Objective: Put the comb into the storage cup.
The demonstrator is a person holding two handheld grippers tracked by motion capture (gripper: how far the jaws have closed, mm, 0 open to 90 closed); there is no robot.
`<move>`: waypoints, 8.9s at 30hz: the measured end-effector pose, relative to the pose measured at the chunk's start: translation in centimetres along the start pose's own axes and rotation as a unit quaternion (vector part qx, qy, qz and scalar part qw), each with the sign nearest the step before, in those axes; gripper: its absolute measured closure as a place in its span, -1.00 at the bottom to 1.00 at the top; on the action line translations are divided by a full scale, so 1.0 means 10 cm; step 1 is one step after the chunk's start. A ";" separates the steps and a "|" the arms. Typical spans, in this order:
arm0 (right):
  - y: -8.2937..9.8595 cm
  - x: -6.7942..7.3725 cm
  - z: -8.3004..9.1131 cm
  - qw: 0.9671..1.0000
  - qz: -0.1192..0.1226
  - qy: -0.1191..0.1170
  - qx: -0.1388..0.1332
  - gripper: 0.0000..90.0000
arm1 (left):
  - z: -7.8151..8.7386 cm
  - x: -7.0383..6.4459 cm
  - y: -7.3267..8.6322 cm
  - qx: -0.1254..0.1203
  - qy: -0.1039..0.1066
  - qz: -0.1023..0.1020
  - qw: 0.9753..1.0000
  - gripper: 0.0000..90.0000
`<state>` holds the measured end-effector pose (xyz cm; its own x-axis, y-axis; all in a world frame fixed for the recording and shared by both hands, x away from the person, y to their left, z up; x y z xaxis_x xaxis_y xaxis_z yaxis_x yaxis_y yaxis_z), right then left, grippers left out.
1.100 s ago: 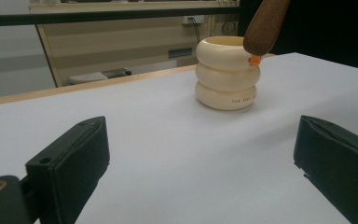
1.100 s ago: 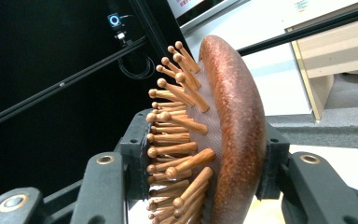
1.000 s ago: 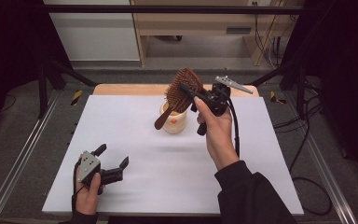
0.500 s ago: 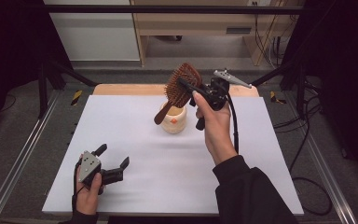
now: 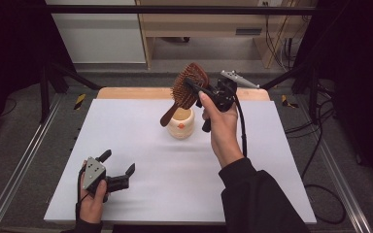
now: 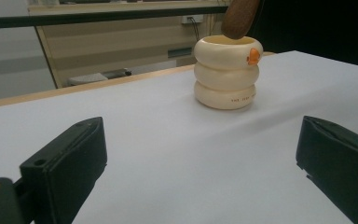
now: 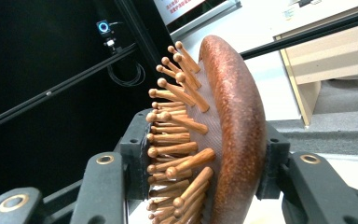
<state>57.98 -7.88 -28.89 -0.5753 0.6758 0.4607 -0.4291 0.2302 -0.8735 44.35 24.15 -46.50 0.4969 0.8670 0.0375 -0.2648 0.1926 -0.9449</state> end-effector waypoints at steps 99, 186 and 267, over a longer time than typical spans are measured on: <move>-0.22 -0.41 -0.03 0.996 -0.013 0.076 -0.040 0.11 | -0.03 0.04 0.02 0.006 -0.010 0.000 1.000 -0.96; 0.16 -0.50 -0.48 0.993 0.020 0.113 0.039 0.10 | -0.03 0.01 0.01 0.006 -0.003 -0.004 1.000 -0.96; 0.36 -0.59 -0.62 0.992 0.009 0.115 0.059 0.10 | -0.03 0.01 0.01 0.005 -0.004 -0.003 1.000 -0.96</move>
<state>64.14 -6.71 -35.72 -0.4161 0.8239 0.3848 -0.5064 0.1415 -0.8506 44.60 24.09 -46.69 0.4921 0.8694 0.0449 -0.2698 0.2014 -0.9416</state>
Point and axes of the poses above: each handheld gripper's, and its own axes: z roughly backward along the jaws, y roughly out of its underside, x roughly to its left, the point moved 3 cm from there along -z, roughly forward along the jaws, and after that the axes turned 8 degrees about x, right-handed, at the moved point
